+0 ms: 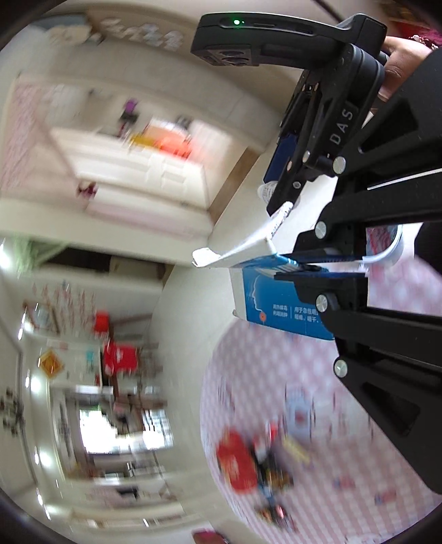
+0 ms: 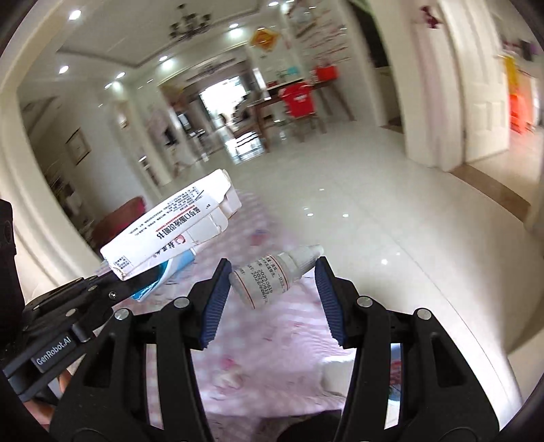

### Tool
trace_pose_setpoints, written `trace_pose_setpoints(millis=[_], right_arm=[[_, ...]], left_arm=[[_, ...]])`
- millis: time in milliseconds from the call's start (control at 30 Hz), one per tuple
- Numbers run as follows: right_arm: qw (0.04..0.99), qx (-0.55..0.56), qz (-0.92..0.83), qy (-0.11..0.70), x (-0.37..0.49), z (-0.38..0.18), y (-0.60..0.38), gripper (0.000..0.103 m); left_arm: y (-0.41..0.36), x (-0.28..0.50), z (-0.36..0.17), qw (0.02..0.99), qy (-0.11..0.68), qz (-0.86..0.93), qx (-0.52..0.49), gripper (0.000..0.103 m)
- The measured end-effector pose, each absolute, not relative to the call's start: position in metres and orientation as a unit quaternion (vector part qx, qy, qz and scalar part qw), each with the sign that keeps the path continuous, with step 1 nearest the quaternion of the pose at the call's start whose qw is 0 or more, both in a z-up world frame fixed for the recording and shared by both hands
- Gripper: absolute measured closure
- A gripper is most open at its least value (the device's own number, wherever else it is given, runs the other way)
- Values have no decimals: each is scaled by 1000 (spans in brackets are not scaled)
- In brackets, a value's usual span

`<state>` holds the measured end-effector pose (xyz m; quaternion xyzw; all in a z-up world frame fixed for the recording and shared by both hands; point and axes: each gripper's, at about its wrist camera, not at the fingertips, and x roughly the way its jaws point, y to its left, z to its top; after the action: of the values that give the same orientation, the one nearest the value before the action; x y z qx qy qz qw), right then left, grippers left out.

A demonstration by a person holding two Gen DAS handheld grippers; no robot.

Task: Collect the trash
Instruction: 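Carry the box to the bucket and open the left tool while the right tool carries the white bottle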

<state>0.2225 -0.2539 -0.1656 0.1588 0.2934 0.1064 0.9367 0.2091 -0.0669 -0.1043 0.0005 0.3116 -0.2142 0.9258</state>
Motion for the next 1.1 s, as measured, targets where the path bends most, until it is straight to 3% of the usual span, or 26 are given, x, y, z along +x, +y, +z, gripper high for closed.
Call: trace_pose_setpoints(millis=[400, 500, 533, 567, 600, 1100], right_arm=[[925, 237, -49, 293, 172, -231, -400, 53], [921, 249, -68, 292, 165, -241, -416, 53], [920, 253, -73, 291, 164, -244, -419, 53], [919, 253, -77, 293, 163, -245, -419, 53], [917, 255, -79, 295, 164, -248, -422, 53], [918, 247, -63, 304, 174, -247, -409, 53]], left_arm=[[-226, 240, -180, 866, 377, -318, 78, 99], [-249, 254, -195, 852, 396, -330, 87, 93], [-255, 259, -201, 850, 403, -328, 89, 70], [-259, 263, -206, 850, 410, -318, 93, 36], [-263, 266, -210, 852, 415, -305, 96, 29], [-245, 259, -200, 869, 403, -270, 98, 29]])
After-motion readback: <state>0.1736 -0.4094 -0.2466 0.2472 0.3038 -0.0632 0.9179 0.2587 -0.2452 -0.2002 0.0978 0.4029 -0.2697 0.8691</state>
